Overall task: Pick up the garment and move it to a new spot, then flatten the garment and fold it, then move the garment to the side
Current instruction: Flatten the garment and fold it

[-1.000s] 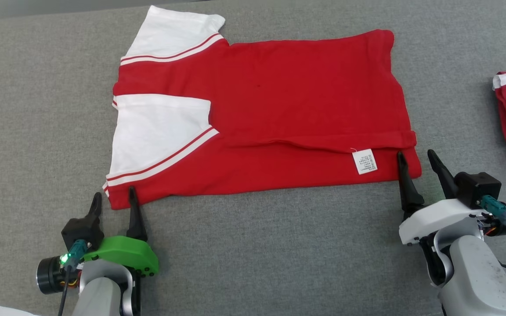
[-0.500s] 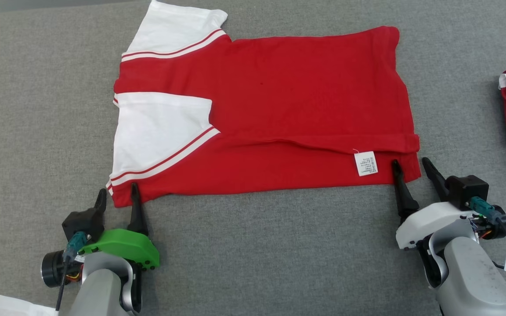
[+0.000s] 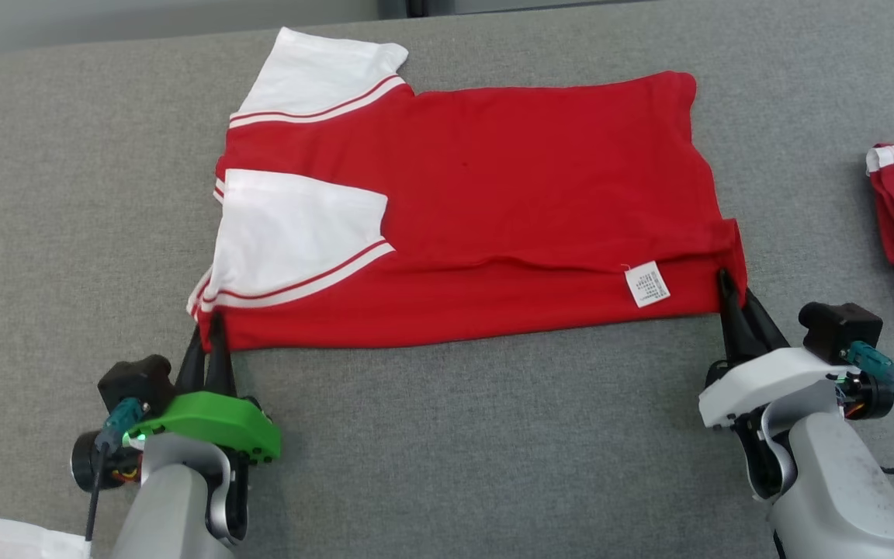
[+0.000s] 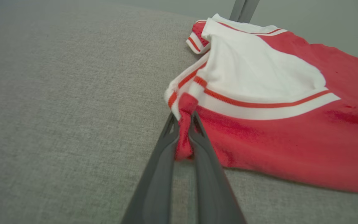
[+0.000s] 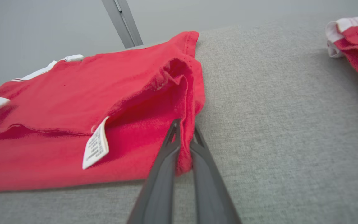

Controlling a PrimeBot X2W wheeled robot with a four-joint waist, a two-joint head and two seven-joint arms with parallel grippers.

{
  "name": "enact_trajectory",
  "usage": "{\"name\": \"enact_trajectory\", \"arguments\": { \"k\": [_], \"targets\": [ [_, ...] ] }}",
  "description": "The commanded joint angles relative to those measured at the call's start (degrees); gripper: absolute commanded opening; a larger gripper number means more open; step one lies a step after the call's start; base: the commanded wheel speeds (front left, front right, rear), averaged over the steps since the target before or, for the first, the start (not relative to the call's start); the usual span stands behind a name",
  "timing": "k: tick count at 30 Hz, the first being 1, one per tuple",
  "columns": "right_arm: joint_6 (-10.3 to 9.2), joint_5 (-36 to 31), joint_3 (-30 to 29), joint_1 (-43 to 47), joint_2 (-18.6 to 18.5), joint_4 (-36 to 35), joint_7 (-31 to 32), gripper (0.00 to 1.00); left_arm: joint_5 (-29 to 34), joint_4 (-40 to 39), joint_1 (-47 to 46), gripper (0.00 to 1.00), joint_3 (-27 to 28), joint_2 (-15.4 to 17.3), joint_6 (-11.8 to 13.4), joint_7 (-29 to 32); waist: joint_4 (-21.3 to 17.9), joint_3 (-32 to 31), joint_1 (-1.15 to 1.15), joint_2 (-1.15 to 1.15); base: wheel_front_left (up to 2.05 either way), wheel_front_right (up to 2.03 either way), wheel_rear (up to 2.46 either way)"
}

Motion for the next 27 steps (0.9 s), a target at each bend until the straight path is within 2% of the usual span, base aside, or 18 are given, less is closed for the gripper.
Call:
{"name": "enact_trajectory", "arguments": {
  "k": [1, 7, 12, 18, 24, 25, 26, 27],
  "targets": [
    [-0.07, 0.48, -0.44, -1.22, -0.33, -0.78, -0.02, 0.0, 1.52, -1.98, -0.65, 0.0, 0.82, 0.38, -0.46, 0.01, 0.28, -2.2, 0.0, 0.0, 0.0, 0.0, 0.0],
    [-0.07, 3.37, -1.54, -3.85, -0.33, -0.2, -0.04, 0.0, 3.37, -7.62, -2.19, 0.0, 4.16, 0.43, -2.11, 0.01, 0.14, -7.26, 0.0, 0.0, 0.0, 0.0, 0.0],
    [-0.08, 7.14, -0.66, -2.87, -0.49, 3.75, -0.04, 0.0, 2.31, -6.38, 1.52, 0.0, 4.29, 0.4, -2.65, 0.02, -0.15, -11.12, 0.0, 0.0, 0.0, 0.0, 0.0],
    [-0.08, 9.72, 0.39, 4.32, -1.35, 7.13, -0.05, 0.0, -1.59, -2.66, 10.39, 0.0, 1.39, 0.47, -1.03, 0.01, -0.09, -13.45, 0.0, 0.0, 0.0, 0.0, 0.0],
    [-0.08, 7.88, 0.48, 11.2, -2.04, 6.6, -0.05, 0.0, -4.66, -1.5, 18.18, 0.0, -3.35, 0.48, 0.99, 0.02, 0.57, -13.0, 0.0, 0.0, 0.0, 0.0, 0.0],
    [-0.08, 7.14, 0.42, 11.63, -2.3, 6.16, -0.05, 0.17, -4.4, -1.72, 18.59, 0.27, -3.9, 0.48, 1.33, 0.01, 0.68, -12.77, 0.0, 0.0, 0.0, 0.0, 0.0],
    [-0.08, 5.93, 0.3, 11.97, -2.61, 5.47, -0.05, 0.4, -3.98, -2.06, 18.83, 0.85, -4.44, 0.47, 1.68, 0.01, 0.84, -12.37, 0.0, 0.0, 0.0, 0.0, 0.0],
    [-0.08, 4.76, 0.24, 12.08, -2.82, 4.81, -0.05, 1.0, -3.94, -2.37, 18.87, 1.0, -4.68, 0.46, 1.99, 0.02, 0.94, -12.06, 0.0, 0.0, 0.0, 0.0, 0.0]
  ]
}}
